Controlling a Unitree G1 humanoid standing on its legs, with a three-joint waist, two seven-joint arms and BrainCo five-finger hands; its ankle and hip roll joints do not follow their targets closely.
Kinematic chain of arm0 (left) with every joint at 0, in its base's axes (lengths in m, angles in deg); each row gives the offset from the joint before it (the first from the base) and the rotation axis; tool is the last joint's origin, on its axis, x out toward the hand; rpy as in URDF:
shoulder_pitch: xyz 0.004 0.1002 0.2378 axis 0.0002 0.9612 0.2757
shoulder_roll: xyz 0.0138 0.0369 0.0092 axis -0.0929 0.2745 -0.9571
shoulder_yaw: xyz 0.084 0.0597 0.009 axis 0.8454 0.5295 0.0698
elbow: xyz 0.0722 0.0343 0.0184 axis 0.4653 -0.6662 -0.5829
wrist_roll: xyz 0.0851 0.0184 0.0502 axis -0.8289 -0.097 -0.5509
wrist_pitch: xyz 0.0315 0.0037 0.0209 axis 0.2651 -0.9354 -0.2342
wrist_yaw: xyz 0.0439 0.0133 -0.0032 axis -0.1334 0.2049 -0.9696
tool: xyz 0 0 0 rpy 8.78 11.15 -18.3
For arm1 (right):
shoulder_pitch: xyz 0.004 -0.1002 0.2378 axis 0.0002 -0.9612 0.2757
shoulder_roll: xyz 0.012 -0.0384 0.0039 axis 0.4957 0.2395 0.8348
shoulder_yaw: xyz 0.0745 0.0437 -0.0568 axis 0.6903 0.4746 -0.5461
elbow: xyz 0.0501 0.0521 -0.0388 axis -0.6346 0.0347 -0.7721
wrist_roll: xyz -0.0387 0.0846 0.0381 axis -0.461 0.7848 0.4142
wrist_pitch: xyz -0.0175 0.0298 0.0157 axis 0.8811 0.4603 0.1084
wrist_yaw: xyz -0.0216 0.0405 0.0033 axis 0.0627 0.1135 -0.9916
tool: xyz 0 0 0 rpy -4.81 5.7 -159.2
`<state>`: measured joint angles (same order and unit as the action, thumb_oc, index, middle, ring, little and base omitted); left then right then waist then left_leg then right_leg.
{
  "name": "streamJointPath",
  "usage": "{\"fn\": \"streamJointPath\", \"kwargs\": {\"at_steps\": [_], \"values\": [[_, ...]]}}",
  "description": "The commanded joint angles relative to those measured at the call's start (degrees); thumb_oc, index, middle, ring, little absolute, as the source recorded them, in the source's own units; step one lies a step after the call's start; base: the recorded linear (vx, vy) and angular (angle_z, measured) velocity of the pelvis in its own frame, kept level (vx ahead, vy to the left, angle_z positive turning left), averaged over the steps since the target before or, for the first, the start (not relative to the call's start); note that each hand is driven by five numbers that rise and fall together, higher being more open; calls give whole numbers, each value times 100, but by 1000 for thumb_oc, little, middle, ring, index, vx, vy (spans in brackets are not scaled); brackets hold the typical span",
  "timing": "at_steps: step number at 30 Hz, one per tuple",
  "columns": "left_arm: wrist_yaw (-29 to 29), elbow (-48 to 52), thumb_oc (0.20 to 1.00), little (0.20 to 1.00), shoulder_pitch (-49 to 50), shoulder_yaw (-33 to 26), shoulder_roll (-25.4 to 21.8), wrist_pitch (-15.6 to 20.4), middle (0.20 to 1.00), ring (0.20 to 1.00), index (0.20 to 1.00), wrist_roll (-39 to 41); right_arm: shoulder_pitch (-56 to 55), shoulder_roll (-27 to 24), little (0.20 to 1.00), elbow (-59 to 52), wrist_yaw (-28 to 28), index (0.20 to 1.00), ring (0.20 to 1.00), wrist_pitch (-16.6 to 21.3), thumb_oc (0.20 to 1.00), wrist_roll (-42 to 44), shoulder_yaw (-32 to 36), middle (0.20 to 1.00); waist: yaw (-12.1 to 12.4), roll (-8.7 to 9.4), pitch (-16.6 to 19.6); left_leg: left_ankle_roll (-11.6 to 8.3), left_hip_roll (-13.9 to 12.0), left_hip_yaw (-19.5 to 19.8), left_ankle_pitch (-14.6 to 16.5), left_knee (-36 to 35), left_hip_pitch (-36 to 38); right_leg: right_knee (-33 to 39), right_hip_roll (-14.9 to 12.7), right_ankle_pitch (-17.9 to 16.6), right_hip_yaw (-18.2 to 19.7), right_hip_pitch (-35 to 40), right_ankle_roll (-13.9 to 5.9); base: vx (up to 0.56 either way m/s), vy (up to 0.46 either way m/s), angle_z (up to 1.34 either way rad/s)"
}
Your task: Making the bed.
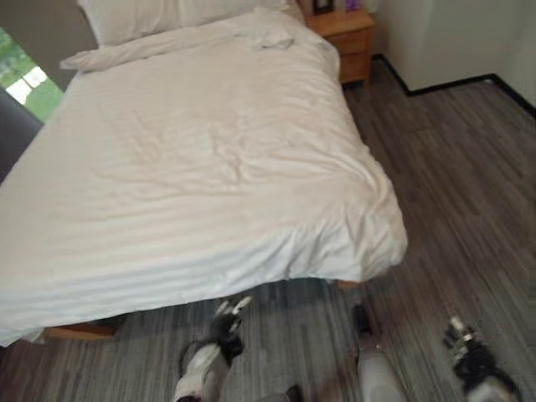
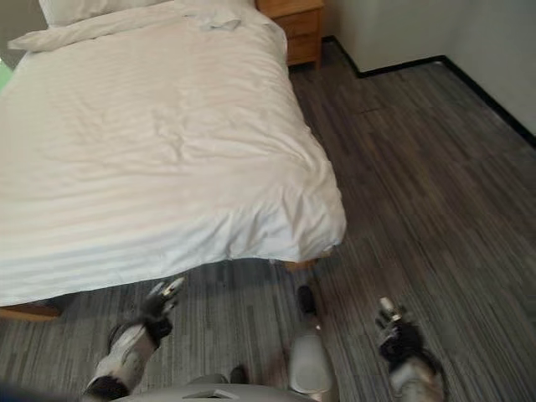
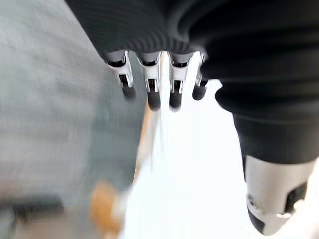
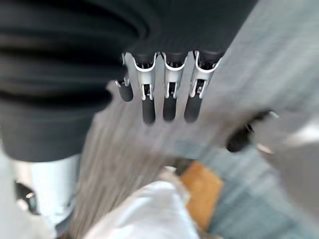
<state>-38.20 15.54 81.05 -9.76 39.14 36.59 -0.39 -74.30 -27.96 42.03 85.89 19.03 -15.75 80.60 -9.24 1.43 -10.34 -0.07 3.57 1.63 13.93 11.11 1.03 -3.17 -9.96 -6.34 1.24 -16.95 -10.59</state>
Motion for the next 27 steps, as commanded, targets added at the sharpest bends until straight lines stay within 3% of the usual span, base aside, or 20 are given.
{"fn": "streamJointPath", "kwargs": {"at_steps": [1,4,5,7,9,10,13,15,17,18,19,20,21,22,23,24,25,27], "values": [[-113,414,1000,1000,233,-164,-237,156,1000,1000,1000,-647,386,-833,1000,-878,253,1000,1000,276,1000,-1458,-107,1000,204,-372,-453,-384,-581,-184,-874,-1611,912,261,219,-168,-627,453,-203,-262,34,-109],[-217,960,1000,1000,321,-28,-370,199,1000,1000,1000,-867,145,-1068,1000,-1761,274,1000,1000,200,1000,-2689,-469,1000,446,-392,-495,-302,-648,-656,-1069,-1563,777,-365,-16,331,-1563,848,78,-453,29,-139],[-225,1241,1000,1000,530,67,-408,227,1000,1000,1000,-949,-65,-1104,1000,-2134,79,1000,1000,234,1000,-2868,-616,1000,562,-429,-441,-231,-752,-1009,-1190,-1529,651,-771,-145,637,-1553,1185,129,-457,0,-116],[-213,1369,1000,1000,589,75,-423,232,1000,1000,1000,-915,-65,-1143,1000,-2195,20,1000,1000,221,1000,-2922,-675,1000,631,-441,-387,-231,-786,-1124,-1217,-1514,601,-754,-183,721,-1553,1339,131,-270,-46,-104],[-263,1440,1000,1000,632,62,-445,246,1000,1000,1000,-956,51,-1242,1000,-2310,-2,1000,1000,225,1000,-3196,-867,1000,822,-467,-280,-270,-920,-1479,-1322,-1487,496,-697,-398,767,-1847,1660,85,-238,-121,-138],[-356,1545,1000,1000,668,-18,-460,265,1000,1000,1000,-884,174,-1394,1000,-2422,44,1000,1000,201,1000,-3618,-1016,1000,971,-457,-217,-347,-1046,-1787,-1383,-1487,489,-571,-556,737,-2251,1890,2,-168,-122,-183],[-460,1566,1000,1000,711,-114,-482,255,1000,1000,1000,-879,301,-1541,1000,-2475,117,1000,1000,154,1000,-3935,-1087,1000,1081,-444,-190,-424,-1179,-2068,-1448,-1472,487,-339,-549,729,-2576,1994,-82,-82,-197,-158],[-597,1521,1000,1000,693,-152,-486,302,1000,1000,1000,-785,253,-1499,1000,-2707,254,1000,1000,174,1000,-3889,-1062,1000,933,-354,-205,-624,-1501,-2173,-1516,-1005,401,362,-79,741,-2221,2067,80,68,-388,-51],[-645,1518,1000,1000,677,-164,-471,340,1000,1000,1000,-740,261,-1525,1000,-2785,257,1000,1000,183,1000,-3878,-1018,1000,898,-348,-267,-635,-1559,-2129,-1410,-553,371,547,8,720,-2174,2147,149,121,-241,-75],[-695,1554,1000,1000,677,-163,-437,362,1000,1000,1000,-720,279,-1586,1000,-2883,272,1000,1000,216,1000,-3848,-992,1000,887,-364,-378,-633,-1625,-1972,-1452,44,227,638,127,762,-2057,2231,239,114,-233,-84],[-715,1622,1000,1000,671,-117,-436,407,1000,1000,1000,-736,311,-1732,1000,-2897,311,1000,1000,256,1000,-3919,-994,1000,958,-379,-519,-631,-1592,-1541,-1637,467,18,711,225,787,-1849,2287,331,96,-282,-105],[-842,1723,1000,1000,640,-70,-412,453,1000,1000,1000,-832,341,-1930,1000,-2898,397,1000,1000,263,1000,-4108,-974,1000,1051,-357,-665,-631,-1448,-1014,-1672,1076,-403,724,291,919,-1700,2413,446,58,-219,-95],[-844,1724,1000,1000,636,-71,-412,452,1000,1000,1000,-833,345,-1930,1000,-2898,397,1000,1000,263,1000,-4108,-973,1000,1042,-349,-648,-623,-1435,-1008,-1701,1065,-435,727,280,902,-1710,2384,448,129,-191,-108],[-997,1791,1000,1000,663,-103,-380,509,1000,1000,1000,-817,362,-2003,1000,-2887,417,1000,1000,247,1000,-4210,-975,1000,1160,-339,-689,-564,-900,-532,-1453,1190,-629,707,295,972,-1522,2417,506,197,-116,-113],[-1119,1907,1000,1000,680,-145,-345,573,1000,1000,1000,-773,431,-2035,1000,-2798,472,1000,1000,250,1000,-4204,-969,1000,1311,-283,-714,-429,-463,-359,-1171,1041,-989,717,298,1032,-1289,2509,469,413,-150,-162],[-1168,2062,1000,1000,684,-141,-410,598,1000,1000,1000,-838,418,-2049,1000,-2771,539,1000,1000,259,1000,-4204,-899,1000,1375,-328,-687,-338,-457,-475,-1220,585,-1210,777,370,1147,-1171,2628,441,327,-118,-161],[-1169,2066,1000,1000,689,-137,-409,595,1000,1000,1000,-839,413,-2050,1000,-2772,539,1000,1000,259,1000,-4203,-895,1000,1389,-320,-684,-337,-450,-490,-1223,566,-1194,775,358,1155,-1160,2629,438,334,1,-144],[-1152,2097,1000,1000,701,-97,-386,558,1000,1000,1000,-871,386,-2090,1000,-2758,525,1000,1000,250,1000,-4165,-837,1000,1433,-399,-651,-361,-568,-655,-1522,18,-1279,817,415,1287,-1153,2752,406,278,61,-50]]}}
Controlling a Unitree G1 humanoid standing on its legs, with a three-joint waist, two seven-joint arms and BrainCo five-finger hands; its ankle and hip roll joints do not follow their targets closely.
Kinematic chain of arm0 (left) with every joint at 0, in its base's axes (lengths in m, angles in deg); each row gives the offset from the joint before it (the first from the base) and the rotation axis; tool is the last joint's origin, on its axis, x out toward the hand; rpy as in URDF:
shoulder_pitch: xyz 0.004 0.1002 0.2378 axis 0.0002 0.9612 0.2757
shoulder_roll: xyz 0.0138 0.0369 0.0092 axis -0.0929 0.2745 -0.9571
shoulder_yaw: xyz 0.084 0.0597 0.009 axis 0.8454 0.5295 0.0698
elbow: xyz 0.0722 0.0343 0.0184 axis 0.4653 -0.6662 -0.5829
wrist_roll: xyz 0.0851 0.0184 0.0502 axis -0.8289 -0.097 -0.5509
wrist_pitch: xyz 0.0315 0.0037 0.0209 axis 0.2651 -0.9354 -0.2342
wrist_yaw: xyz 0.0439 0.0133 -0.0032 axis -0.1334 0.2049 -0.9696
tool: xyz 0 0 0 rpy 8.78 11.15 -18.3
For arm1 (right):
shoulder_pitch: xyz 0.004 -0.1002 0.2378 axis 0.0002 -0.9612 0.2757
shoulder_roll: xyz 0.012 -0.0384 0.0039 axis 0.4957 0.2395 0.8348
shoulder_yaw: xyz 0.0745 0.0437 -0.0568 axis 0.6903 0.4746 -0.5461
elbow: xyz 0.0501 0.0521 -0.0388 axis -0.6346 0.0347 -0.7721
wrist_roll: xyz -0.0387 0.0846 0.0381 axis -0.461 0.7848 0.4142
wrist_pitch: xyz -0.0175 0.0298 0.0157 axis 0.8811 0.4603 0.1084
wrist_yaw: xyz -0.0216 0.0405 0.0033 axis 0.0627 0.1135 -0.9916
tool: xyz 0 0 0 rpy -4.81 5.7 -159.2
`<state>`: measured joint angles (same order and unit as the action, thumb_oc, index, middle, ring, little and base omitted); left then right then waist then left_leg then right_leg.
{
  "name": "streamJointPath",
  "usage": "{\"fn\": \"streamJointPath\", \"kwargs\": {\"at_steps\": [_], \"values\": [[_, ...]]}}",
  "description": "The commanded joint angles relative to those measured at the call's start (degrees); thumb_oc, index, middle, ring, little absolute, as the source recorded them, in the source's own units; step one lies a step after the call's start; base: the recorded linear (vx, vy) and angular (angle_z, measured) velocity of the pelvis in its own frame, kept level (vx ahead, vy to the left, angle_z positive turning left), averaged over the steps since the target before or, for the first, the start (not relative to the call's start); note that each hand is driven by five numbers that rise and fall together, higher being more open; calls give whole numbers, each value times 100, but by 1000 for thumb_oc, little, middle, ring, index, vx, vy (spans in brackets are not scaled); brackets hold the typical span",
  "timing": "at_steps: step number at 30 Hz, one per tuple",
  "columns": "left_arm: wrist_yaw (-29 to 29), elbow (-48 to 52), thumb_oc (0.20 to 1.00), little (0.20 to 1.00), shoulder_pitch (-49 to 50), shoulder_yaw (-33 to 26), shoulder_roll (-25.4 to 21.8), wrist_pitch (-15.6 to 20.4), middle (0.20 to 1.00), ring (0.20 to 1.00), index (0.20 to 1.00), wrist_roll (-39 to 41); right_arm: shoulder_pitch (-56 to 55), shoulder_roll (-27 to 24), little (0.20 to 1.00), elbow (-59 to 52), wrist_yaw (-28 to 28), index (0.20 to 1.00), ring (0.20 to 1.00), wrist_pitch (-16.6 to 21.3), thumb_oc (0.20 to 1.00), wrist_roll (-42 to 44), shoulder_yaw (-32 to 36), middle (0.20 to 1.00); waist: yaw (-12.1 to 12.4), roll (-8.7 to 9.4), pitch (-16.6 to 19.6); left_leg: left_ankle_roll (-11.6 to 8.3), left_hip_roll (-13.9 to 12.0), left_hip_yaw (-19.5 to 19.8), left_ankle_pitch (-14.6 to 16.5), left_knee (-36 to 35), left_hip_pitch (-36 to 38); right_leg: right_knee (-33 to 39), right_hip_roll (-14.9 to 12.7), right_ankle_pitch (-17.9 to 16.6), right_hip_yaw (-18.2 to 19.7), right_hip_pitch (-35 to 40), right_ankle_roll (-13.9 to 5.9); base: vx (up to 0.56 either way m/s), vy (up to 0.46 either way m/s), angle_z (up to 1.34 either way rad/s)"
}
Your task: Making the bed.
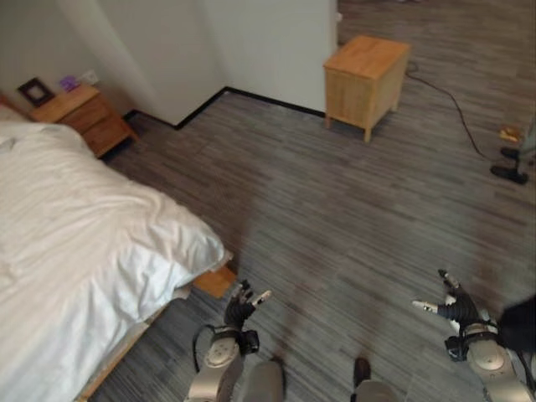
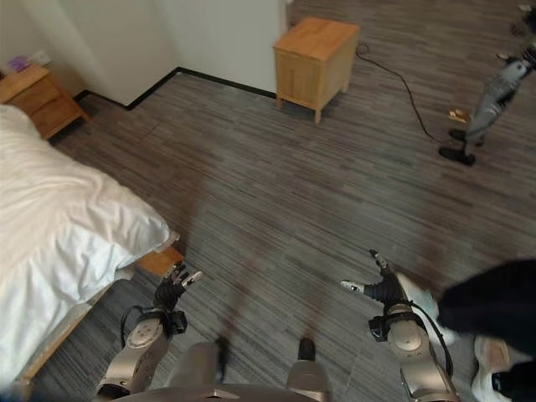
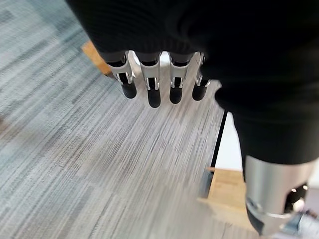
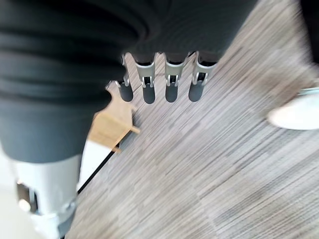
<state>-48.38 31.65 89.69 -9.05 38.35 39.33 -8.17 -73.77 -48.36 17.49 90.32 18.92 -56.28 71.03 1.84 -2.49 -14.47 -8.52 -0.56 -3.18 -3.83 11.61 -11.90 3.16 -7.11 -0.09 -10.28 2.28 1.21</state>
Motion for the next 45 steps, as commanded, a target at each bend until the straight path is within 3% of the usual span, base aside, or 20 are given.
{"fn": "streamJointPath", "kwargs": {"at_steps": [1,4,8,10,12,13,15,17,19,23,24,25,26,29,35,37,40,43,44,45], "values": [[-152,527,1000,1000,-168,-138,-296,261,1000,1000,1000,-125,329,-59,1000,-324,96,1000,1000,260,1000,-120,117,1000,355,-80,-245,423,-215,-203,-11,-374,-103,184,193,740,-3,878,-784,345,76,-10],[-179,671,1000,1000,-108,-107,-187,212,1000,1000,1000,-105,410,-149,1000,-286,59,1000,1000,199,1000,-152,45,1000,512,-119,-232,207,-384,-315,-551,-1145,-460,184,61,1062,111,1203,-964,450,112,-10],[-163,657,1000,1000,-2,-71,-215,171,1000,1000,1000,-169,361,-79,1000,-353,-74,1000,1000,138,1000,-261,-6,1000,629,23,-92,334,-438,-409,-608,-1050,-416,68,-93,1303,236,1552,-1015,484,104,-38],[-163,589,1000,1000,-142,34,-377,92,1000,1000,1000,-241,402,63,1000,-293,-119,1000,1000,145,1000,-246,-117,1000,644,342,-146,598,-223,-590,-385,-961,-214,-1476,-366,723,266,1016,-1331,499,56,-20],[-158,605,1000,1000,-193,73,-448,82,1000,1000,1000,-269,411,87,1000,-293,-133,1000,1000,141,1000,-220,-145,1000,619,332,-197,699,-144,-559,-278,-1093,4,-2102,-423,407,318,618,-1421,354,124,-6],[-173,731,1000,1000,-236,140,-545,84,1000,1000,1000,-292,466,116,1000,-323,-130,1000,1000,155,1000,-163,-194,1000,497,215,-335,822,-163,-487,-180,-1324,378,-3011,-420,-245,411,9,-1532,325,166,11],[-206,785,1000,1000,-283,143,-600,75,1000,1000,1000,-279,506,155,1000,-351,-119,1000,1000,156,1000,-154,-220,1000,451,144,-405,841,-233,-503,-115,-1491,580,-3319,-528,-258,300,-329,-1497,306,118,24],[-250,836,1000,1000,-410,181,-684,77,1000,1000,1000,-314,553,250,1000,-453,-124,1000,1000,147,1000,-42,-248,1000,273,81,-548,804,-304,-466,84,-1619,921,-3162,-500,135,99,-918,-1348,424,34,45],[-269,788,1000,1000,-523,215,-646,81,1000,1000,1000,-325,573,289,1000,-427,-104,1000,1000,175,1000,99,-245,1000,2,51,-699,703,-220,-172,310,-1661,1255,-2116,52,400,109,-1400,-1111,494,-118,14],[-187,601,1000,1000,-546,22,-637,18,1000,1000,1000,-535,479,279,1000,-421,-100,1000,1000,164,1000,112,-189,1000,-392,105,-582,565,-175,310,888,-1661,1935,-176,376,-274,344,-1657,-1075,570,-216,86],[-120,603,1000,1000,-468,-21,-654,55,1000,1000,1000,-609,423,224,1000,-461,-197,1000,1000,150,1000,87,-201,1000,-377,146,-485,572,-138,496,1146,-1241,2118,-413,306,-329,379,-1540,-1040,900,-354,142],[-54,716,1000,1000,-310,-59,-628,112,1000,1000,1000,-637,348,143,1000,-450,-357,1000,1000,214,1000,203,-234,1000,-394,61,-491,408,-106,417,875,398,1818,-267,352,-312,285,-1101,-794,490,-213,148],[-54,719,1000,1000,-310,-61,-630,110,1000,1000,1000,-637,351,144,1000,-451,-358,1000,1000,214,1000,203,-234,1000,-411,85,-480,409,-79,432,846,398,1787,-255,324,-335,278,-1117,-795,330,-203,141],[1,879,1000,1000,-304,-33,-524,112,1000,1000,1000,-299,322,-83,1000,-481,-329,1000,1000,268,1000,434,-102,1000,-133,240,-842,224,112,317,272,2843,389,-101,153,-142,18,-363,-484,168,-233,61],[137,1134,1000,1000,-151,-78,-455,94,1000,1000,1000,-373,170,21,1000,-706,-391,1000,1000,242,1000,540,86,1000,46,-18,-682,306,-388,-699,305,573,-34,152,195,351,-330,300,-612,298,-13,7],[134,1211,1000,1000,-81,-139,-403,87,1000,1000,1000,-484,49,34,1000,-801,-350,1000,1000,261,1000,419,181,1000,24,-180,-534,274,-536,-1414,-140,-463,111,155,272,552,-541,542,-669,468,108,55],[146,1422,1000,1000,77,-159,-396,109,1000,1000,1000,-502,-78,88,1000,-922,-418,1000,1000,235,1000,300,214,1000,22,-194,-331,343,-414,-1385,-290,-1142,471,-31,117,794,-867,888,-800,339,109,90],[283,1757,1000,1000,26,-123,-726,66,1000,1000,1000,-942,-49,132,1000,-906,-502,1000,1000,228,1000,72,177,1000,-8,-142,-293,653,-161,-1323,-122,-1510,1036,-1872,-294,671,-931,410,-991,321,187,54],[269,1869,1000,1000,51,-113,-855,90,1000,1000,1000,-1075,-166,207,1000,-1022,-627,1000,1000,247,1000,43,163,1000,-184,-126,-382,826,-90,-1265,75,-1635,1362,-3114,-581,221,-673,-256,-1262,220,155,34],[269,1873,1000,1000,50,-117,-855,88,1000,1000,1000,-1075,-163,208,1000,-1026,-629,1000,1000,245,1000,42,163,1000,-171,-135,-366,832,-101,-1280,52,-1643,1334,-3119,-570,196,-659,-299,-1256,201,124,39]]}}
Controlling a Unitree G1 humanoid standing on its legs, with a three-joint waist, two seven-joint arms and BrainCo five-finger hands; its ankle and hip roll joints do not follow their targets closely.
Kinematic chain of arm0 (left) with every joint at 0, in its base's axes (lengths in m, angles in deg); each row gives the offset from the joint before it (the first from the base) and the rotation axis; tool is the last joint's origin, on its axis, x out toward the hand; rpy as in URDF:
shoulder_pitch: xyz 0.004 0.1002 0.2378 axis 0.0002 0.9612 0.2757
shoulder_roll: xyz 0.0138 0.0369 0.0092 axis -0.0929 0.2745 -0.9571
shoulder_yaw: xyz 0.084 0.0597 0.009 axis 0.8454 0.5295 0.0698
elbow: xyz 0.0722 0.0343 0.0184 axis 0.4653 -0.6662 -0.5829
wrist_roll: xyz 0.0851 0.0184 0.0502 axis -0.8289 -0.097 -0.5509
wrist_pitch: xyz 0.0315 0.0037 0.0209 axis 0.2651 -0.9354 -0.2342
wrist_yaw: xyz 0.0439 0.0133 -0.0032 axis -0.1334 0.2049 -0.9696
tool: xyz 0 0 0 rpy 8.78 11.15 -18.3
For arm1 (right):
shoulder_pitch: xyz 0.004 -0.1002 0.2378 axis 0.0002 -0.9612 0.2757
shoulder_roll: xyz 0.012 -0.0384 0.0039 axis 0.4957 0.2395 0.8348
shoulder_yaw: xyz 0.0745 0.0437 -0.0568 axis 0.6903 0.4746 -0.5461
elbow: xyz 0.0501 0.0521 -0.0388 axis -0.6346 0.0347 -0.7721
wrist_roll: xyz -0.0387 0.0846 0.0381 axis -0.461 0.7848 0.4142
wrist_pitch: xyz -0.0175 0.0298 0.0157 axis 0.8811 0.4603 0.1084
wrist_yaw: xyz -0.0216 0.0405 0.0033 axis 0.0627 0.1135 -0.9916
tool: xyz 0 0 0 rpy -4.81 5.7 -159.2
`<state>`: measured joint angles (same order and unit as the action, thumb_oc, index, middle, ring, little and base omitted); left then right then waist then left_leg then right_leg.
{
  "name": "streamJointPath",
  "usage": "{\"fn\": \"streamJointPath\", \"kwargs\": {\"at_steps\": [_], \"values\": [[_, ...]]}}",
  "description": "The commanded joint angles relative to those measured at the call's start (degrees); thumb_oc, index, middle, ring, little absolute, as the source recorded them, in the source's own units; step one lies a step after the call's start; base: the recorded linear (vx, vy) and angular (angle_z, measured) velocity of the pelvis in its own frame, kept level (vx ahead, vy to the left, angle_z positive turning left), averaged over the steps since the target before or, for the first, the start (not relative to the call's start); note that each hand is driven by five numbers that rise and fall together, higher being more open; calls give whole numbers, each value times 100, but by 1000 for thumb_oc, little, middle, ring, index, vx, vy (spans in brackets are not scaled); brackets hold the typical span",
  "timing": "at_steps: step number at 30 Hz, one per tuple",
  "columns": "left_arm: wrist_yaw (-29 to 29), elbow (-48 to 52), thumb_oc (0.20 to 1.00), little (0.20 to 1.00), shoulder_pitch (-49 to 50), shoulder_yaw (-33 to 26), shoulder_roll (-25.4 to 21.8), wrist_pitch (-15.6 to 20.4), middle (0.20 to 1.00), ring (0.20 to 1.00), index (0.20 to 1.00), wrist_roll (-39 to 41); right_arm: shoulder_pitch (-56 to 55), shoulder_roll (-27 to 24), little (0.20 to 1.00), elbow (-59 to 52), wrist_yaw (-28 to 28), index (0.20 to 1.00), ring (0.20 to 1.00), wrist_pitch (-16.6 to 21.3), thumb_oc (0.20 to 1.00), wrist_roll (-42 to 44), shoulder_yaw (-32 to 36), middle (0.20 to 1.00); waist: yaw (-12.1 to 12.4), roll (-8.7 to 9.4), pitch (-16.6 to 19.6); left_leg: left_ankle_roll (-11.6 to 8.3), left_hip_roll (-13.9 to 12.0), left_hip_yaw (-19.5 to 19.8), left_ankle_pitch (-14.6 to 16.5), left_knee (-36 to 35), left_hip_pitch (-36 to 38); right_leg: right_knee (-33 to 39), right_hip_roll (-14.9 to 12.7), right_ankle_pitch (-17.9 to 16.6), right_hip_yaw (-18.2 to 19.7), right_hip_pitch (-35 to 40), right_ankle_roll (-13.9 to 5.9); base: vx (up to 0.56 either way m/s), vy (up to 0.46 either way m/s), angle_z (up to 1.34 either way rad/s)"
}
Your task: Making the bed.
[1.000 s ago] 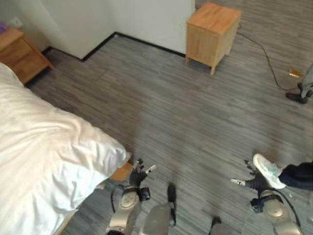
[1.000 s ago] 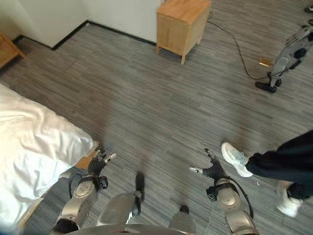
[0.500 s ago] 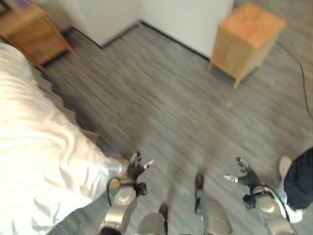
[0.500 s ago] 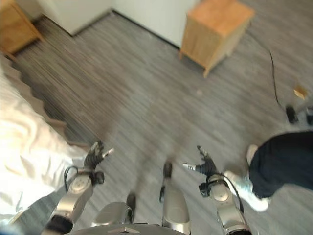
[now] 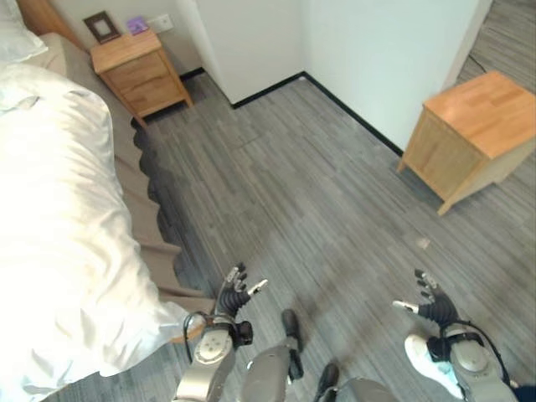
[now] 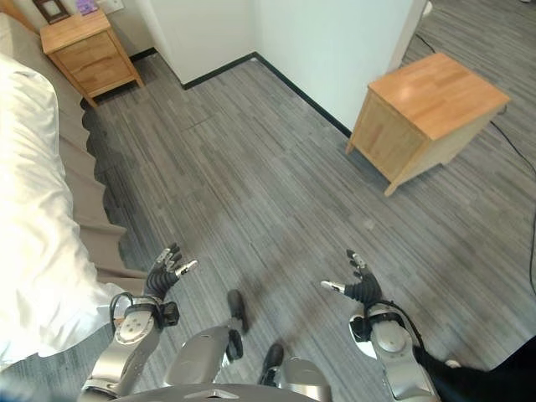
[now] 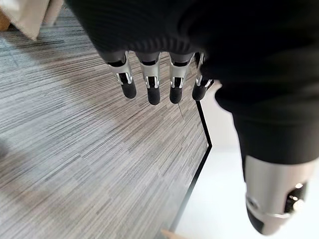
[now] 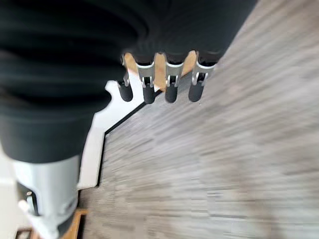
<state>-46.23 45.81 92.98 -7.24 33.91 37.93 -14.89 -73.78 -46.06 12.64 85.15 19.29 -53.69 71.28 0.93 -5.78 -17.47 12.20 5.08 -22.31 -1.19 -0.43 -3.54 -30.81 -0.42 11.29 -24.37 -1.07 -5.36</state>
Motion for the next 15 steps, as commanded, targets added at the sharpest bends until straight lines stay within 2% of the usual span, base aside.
{"fn": "streamJointPath", "kwargs": {"at_steps": [1,3,4,5,6,7,8,9,11,13,15], "values": [[-5,447,1000,1000,-331,-333,-448,234,1000,1000,1000,-357,-159,17,1000,-555,-115,1000,1000,194,1000,-240,126,1000,-177,185,-124,-1235,-706,687,-140,-457,560,-42,-1228,-1040,987,-305,-654,116,13,57],[-91,472,1000,1000,-435,-387,-461,258,1000,1000,1000,-217,-143,103,1000,-561,-99,1000,1000,183,1000,-186,90,1000,-232,161,-172,-1312,-784,809,-54,-457,592,224,-1229,-977,1188,-627,-559,237,-87,71],[-159,531,1000,1000,-606,-420,-470,301,1000,1000,1000,34,-122,150,1000,-622,-29,1000,1000,168,1000,-114,125,1000,-332,208,-244,-1435,-788,1080,-53,-457,628,919,-889,-659,1619,-730,-451,206,-150,59],[-159,531,1000,1000,-611,-422,-471,301,1000,1000,1000,36,-117,151,1000,-623,-29,1000,1000,166,1000,-114,126,1000,-330,189,-240,-1441,-814,1081,-73,-457,609,975,-860,-710,1608,-723,-437,205,-182,86],[-164,570,1000,1000,-692,-406,-490,322,1000,1000,1000,94,-162,188,1000,-652,9,1000,1000,208,1000,-33,144,1000,-422,223,-246,-1482,-795,1263,-76,-457,619,1540,-591,-634,1999,-648,-347,149,-134,137],[-71,733,1000,1000,-832,-442,-554,383,1000,1000,1000,128,-259,194,1000,-754,16,1000,1000,209,1000,66,233,1000,-556,271,-229,-1518,-715,1643,-65,-457,611,2287,-276,-663,2892,-520,-233,200,-184,157],[-15,837,1000,1000,-821,-466,-545,419,1000,1000,1000,191,-329,189,1000,-803,-6,1000,1000,226,1000,86,253,1000,-548,302,-196,-1503,-666,1795,-55,-457,597,2456,-190,-736,3133,-501,-184,162,-183,147],[10,924,1000,1000,-757,-512,-535,437,1000,1000,1000,184,-422,206,1000,-835,-20,1000,1000,233,1000,83,270,1000,-536,336,-153,-1502,-626,1904,-31,-457,602,2585,-146,-830,3167,-448,-156,102,-157,135],[21,1217,1000,1000,-421,-733,-481,515,1000,1000,1000,246,-464,211,1000,-883,-114,1000,1000,280,1000,103,239,1000,-396,360,-34,-1500,-555,2073,-54,-452,578,3085,-264,-1009,2872,-88,-145,78,-210,100],[-11,1337,1000,1000,-41,-929,-380,532,1000,1000,1000,356,-484,183,1000,-890,-169,1000,1000,272,1000,121,205,1000,-345,333,65,-1505,-551,2217,-67,-457,581,3513,-247,-1085,2716,197,-133,66,-164,60],[-47,1416,1000,1000,170,-1087,-329,535,1000,1000,1000,406,-439,144,1000,-883,-176,1000,1000,271,1000,157,168,1000,-287,302,88,-1510,-550,2283,-85,-450,597,3561,-251,-1081,2637,276,-138,29,-83,47]]}}
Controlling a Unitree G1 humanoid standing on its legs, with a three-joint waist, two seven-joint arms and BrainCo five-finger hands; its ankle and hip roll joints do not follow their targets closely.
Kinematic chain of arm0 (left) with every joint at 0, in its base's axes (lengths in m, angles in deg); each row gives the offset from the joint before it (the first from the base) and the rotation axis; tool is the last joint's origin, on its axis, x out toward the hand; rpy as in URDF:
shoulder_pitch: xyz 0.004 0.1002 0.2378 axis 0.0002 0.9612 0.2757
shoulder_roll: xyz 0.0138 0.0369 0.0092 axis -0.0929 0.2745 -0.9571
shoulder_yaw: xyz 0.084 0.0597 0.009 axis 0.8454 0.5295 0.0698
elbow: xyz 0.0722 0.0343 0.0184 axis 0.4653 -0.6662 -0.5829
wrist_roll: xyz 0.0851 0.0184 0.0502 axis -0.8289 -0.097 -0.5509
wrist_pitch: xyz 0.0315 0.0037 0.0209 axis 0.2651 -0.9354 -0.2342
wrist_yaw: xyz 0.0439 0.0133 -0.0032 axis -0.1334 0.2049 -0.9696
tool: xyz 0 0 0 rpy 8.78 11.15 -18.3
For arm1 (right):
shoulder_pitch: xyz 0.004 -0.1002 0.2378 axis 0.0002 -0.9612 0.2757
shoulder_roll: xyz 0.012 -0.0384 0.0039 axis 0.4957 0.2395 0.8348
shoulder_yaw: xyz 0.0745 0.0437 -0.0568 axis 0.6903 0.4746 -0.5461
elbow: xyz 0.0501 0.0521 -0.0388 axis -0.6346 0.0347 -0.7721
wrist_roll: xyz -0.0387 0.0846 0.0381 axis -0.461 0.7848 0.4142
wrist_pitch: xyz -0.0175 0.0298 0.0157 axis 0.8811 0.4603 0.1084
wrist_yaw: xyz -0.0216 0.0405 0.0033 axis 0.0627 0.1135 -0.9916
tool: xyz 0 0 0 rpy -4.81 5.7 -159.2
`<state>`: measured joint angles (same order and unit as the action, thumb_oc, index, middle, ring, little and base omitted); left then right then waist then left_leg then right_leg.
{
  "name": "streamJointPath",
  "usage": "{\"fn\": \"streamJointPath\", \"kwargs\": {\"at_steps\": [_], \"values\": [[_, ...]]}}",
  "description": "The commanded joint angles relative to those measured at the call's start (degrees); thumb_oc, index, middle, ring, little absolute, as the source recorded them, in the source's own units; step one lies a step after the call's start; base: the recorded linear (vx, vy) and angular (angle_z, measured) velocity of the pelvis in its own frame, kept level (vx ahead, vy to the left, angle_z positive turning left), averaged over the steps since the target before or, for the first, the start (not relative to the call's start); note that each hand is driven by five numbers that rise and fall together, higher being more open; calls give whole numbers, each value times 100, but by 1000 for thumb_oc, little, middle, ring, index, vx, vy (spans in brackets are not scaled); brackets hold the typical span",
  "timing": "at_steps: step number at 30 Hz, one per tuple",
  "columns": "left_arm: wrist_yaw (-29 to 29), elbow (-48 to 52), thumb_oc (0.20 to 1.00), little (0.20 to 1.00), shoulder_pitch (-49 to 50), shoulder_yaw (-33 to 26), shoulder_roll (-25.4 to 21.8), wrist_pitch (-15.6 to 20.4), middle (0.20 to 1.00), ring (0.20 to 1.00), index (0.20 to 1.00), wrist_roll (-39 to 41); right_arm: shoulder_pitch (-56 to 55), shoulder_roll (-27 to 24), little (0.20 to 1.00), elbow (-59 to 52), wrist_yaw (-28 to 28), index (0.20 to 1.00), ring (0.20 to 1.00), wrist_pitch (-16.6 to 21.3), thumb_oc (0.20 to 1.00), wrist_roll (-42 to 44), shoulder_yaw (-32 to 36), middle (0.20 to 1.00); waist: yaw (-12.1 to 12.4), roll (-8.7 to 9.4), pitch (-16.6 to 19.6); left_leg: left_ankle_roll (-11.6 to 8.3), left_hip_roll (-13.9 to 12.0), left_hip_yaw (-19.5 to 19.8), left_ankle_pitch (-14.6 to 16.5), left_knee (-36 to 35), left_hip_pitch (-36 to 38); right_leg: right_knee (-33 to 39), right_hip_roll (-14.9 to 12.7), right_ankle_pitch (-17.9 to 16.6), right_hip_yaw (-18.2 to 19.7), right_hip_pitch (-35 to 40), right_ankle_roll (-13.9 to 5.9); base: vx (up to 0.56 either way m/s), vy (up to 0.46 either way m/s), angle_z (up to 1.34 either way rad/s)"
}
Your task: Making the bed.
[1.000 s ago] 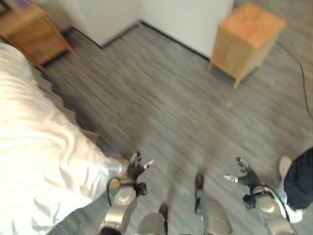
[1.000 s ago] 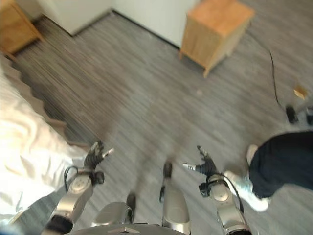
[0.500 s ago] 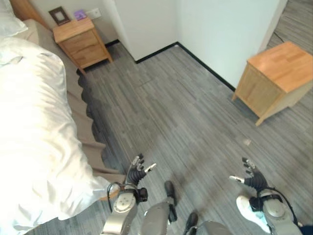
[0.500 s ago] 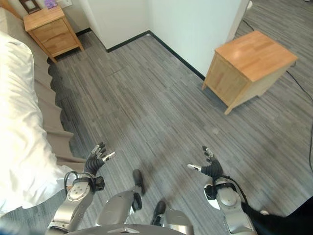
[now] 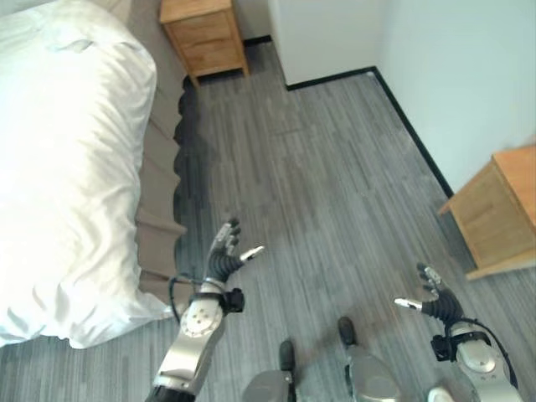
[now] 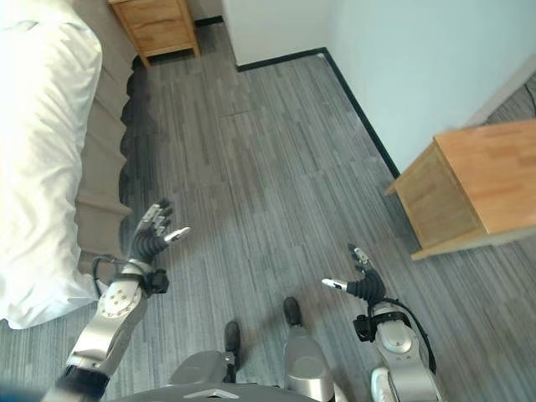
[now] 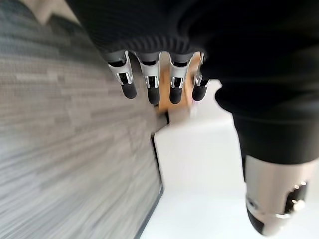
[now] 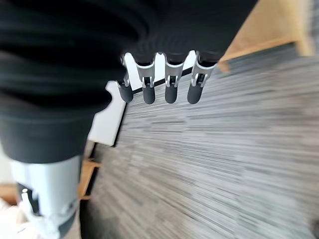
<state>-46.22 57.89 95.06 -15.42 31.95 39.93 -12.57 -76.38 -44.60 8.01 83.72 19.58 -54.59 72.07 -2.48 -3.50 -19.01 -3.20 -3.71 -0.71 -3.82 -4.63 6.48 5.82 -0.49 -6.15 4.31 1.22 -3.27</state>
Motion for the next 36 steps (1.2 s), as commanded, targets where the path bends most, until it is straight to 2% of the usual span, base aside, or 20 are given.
{"fn": "streamJointPath", "kwargs": {"at_steps": [1,2,4,5,6,8,9,10,12,13,18,22,23,24,25,26,27,31,34,36], "values": [[-23,172,1000,1000,167,-422,9,328,1000,1000,1000,298,-153,-37,1000,-403,-40,1000,1000,233,1000,310,110,1000,135,36,250,10,346,144,151,120,-432,-92,-272,712,-313,143,-307,10,-55,30],[-22,180,1000,1000,174,-425,12,323,1000,1000,1000,299,-151,-42,1000,-398,-40,1000,1000,236,1000,312,107,1000,120,36,245,9,349,156,160,140,-437,-91,-275,715,-325,152,-307,-46,-76,24],[7,39,1000,1000,107,-453,99,293,1000,1000,1000,476,-80,-116,1000,-390,53,1000,1000,255,1000,416,258,1000,53,80,105,-84,278,-409,369,1009,-789,-137,-511,731,-657,191,-253,-180,-34,28],[36,-13,1000,1000,40,-479,113,287,1000,1000,1000,521,-67,-116,1000,-411,88,1000,1000,275,1000,436,338,1000,-47,117,49,-145,76,-1019,449,1259,-827,-163,-602,734,-861,196,-242,-297,-74,93],[79,-169,1000,1000,-26,-490,143,309,1000,1000,1000,569,-33,-46,1000,-422,183,1000,1000,255,1000,456,407,1000,-91,180,82,-209,-197,-1392,582,1502,-769,-206,-720,753,-1098,172,-239,-223,-74,143],[47,-226,1000,1000,-17,-478,157,324,1000,1000,1000,601,-34,15,1000,-411,206,1000,1000,246,1000,484,420,1000,-102,148,118,-264,-211,-1219,615,1446,-745,-190,-710,757,-1191,239,-277,-62,-12,144],[2,-293,1000,1000,6,-475,158,290,1000,1000,1000,581,-55,37,1000,-432,229,1000,1000,230,1000,483,459,1000,-132,126,149,-300,-275,-1200,517,1333,-712,-197,-736,753,-1257,289,-319,46,81,69],[-62,-501,1000,1000,60,-492,214,212,1000,1000,1000,540,-99,132,1000,-510,234,1000,1000,226,1000,446,495,1000,-162,18,290,-312,-279,-1106,439,845,-474,-266,-724,782,-1354,292,-384,49,121,28],[-74,-607,1000,1000,40,-489,227,201,1000,1000,1000,516,-112,150,1000,-514,251,1000,1000,239,1000,419,542,1000,-199,-9,345,-320,-317,-1155,354,614,-386,-343,-779,803,-1409,295,-389,39,109,44],[-114,-719,1000,1000,59,-451,230,171,1000,1000,1000,385,-85,215,1000,-461,347,1000,1000,216,1000,423,524,1000,-174,-59,383,-336,-296,-1037,247,343,-277,-371,-810,837,-1534,321,-382,46,91,58],[-48,-850,1000,1000,218,-460,272,117,1000,1000,1000,400,-166,299,1000,-479,340,1000,1000,222,1000,430,555,1000,-154,-59,464,-308,-286,-1069,227,100,-72,-299,-845,852,-1640,512,-432,43,63,27],[-13,-916,1000,1000,334,-471,248,65,1000,1000,1000,338,-233,335,1000,-481,338,1000,1000,200,1000,353,546,1000,-98,1,519,-283,-242,-1061,287,27,52,-247,-878,827,-1632,611,-469,29,33,2],[-490,-2117,1000,1000,-372,-349,-226,-378,1000,1000,1000,-508,415,376,1000,1865,941,1000,1000,-41,1000,1395,490,1000,-57,357,784,-67,-164,-765,948,413,250,-1508,-597,1068,-1751,-154,-391,-84,86,1],[-583,-2097,1000,1000,-527,-394,-289,-301,1000,1000,1000,-593,494,363,1000,1883,925,1000,1000,-45,1000,1340,464,1000,-109,362,778,6,-88,-672,921,231,267,-1855,-703,844,-1723,-464,-566,-237,129,3],[-762,-1936,1000,1000,-788,-449,-493,-247,1000,1000,1000,-717,725,307,1000,1741,990,1000,1000,-56,1000,1224,410,1000,-182,375,720,-1,-97,-519,786,81,291,-2057,-673,478,-1330,-752,-804,-245,121,-3],[-765,-1939,1000,1000,-803,-452,-495,-248,1000,1000,1000,-718,737,312,1000,1736,991,1000,1000,-64,1000,1220,412,1000,-172,376,709,1,-97,-531,778,64,301,-2062,-670,476,-1318,-758,-807,-269,72,4],[-803,-1865,1000,1000,-952,-490,-503,-172,1000,1000,1000,-634,964,244,1000,1623,1119,1000,1000,-33,1000,1029,405,1000,-141,336,779,18,-133,-468,761,30,292,-1907,-651,637,-1125,-722,-750,-114,28,6],[-748,-1734,1000,1000,-936,-499,-488,-151,1000,1000,1000,-739,1149,181,1000,1526,1109,1000,1000,10,1000,906,349,1000,-3,385,893,89,-28,-477,803,34,271,-1627,-695,743,-1084,-495,-669,-137,61,-10],[-846,-1623,1000,1000,-875,-556,-459,-117,1000,1000,1000,-937,1296,86,1000,1282,1131,1000,1000,104,1000,609,348,1000,31,352,833,186,12,-542,913,-1,476,-2518,-859,328,-1146,-860,-870,-32,47,-3],[-845,-1622,1000,1000,-875,-556,-457,-117,1000,1000,1000,-938,1295,84,1000,1281,1131,1000,1000,104,1000,608,349,1000,29,352,836,186,14,-540,914,0,473,-2534,-862,335,-1145,-870,-871,53,1,6]]}}
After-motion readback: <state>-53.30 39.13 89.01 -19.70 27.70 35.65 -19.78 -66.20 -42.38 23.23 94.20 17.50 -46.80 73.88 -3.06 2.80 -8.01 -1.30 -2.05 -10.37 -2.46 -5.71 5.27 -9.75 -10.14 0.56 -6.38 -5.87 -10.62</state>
